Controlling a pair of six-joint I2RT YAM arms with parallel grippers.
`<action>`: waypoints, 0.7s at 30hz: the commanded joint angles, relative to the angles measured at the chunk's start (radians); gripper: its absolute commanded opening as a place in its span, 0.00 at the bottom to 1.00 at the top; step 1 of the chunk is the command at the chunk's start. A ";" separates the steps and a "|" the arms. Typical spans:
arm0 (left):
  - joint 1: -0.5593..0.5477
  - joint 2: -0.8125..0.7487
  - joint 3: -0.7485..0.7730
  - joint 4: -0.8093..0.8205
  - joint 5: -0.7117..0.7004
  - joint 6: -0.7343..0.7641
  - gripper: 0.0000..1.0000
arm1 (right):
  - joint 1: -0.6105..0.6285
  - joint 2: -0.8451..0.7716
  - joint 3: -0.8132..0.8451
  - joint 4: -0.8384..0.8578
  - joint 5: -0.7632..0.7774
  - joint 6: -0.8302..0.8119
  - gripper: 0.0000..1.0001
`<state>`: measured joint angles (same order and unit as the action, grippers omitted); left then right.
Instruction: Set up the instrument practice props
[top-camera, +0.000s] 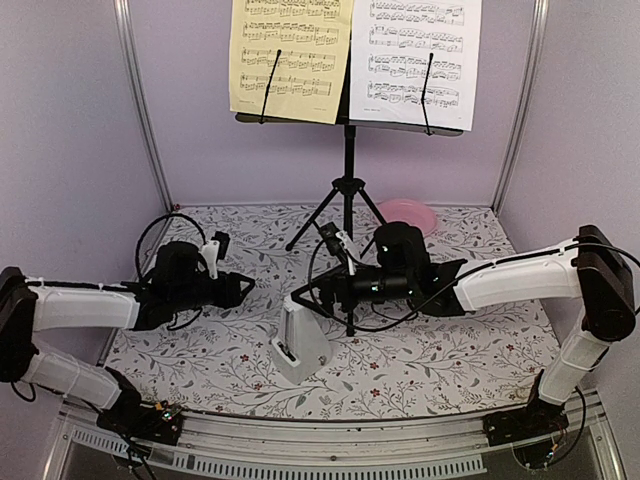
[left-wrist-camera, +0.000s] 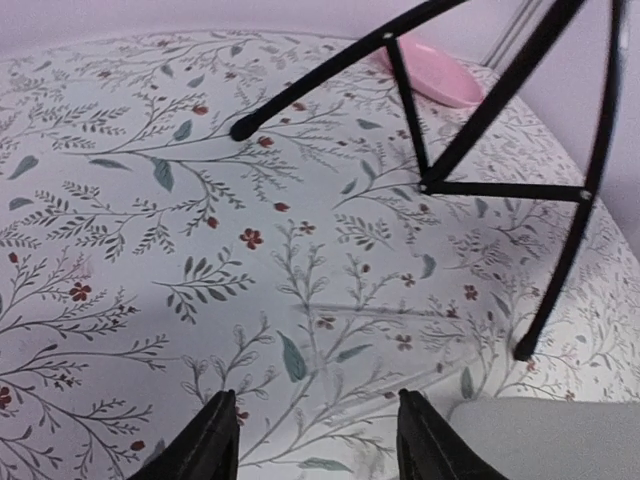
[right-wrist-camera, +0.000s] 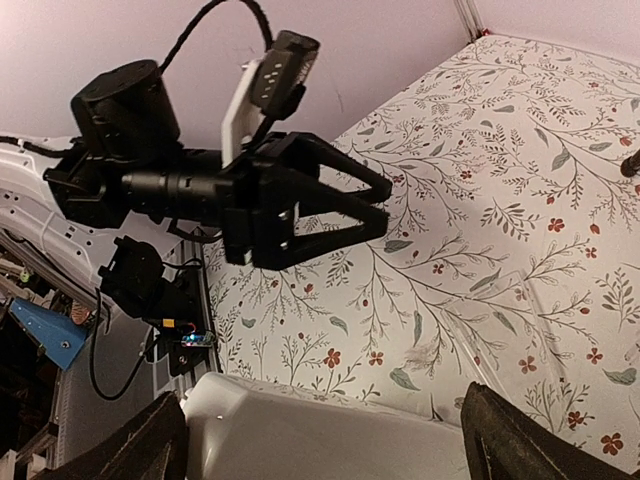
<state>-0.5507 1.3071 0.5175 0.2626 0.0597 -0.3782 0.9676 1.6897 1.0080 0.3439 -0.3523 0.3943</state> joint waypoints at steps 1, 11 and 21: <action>-0.118 -0.188 -0.132 0.129 0.038 0.049 0.52 | -0.002 -0.004 0.000 -0.112 0.008 -0.041 0.96; -0.329 -0.611 -0.405 0.269 0.020 0.142 0.40 | 0.004 -0.028 0.002 -0.111 -0.020 -0.045 0.96; -0.356 -0.438 -0.395 0.295 -0.025 0.149 0.63 | 0.007 -0.136 -0.011 -0.153 -0.007 -0.052 0.99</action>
<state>-0.8898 0.8402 0.1291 0.5018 0.0715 -0.2359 0.9688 1.6394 1.0073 0.2527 -0.3683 0.3687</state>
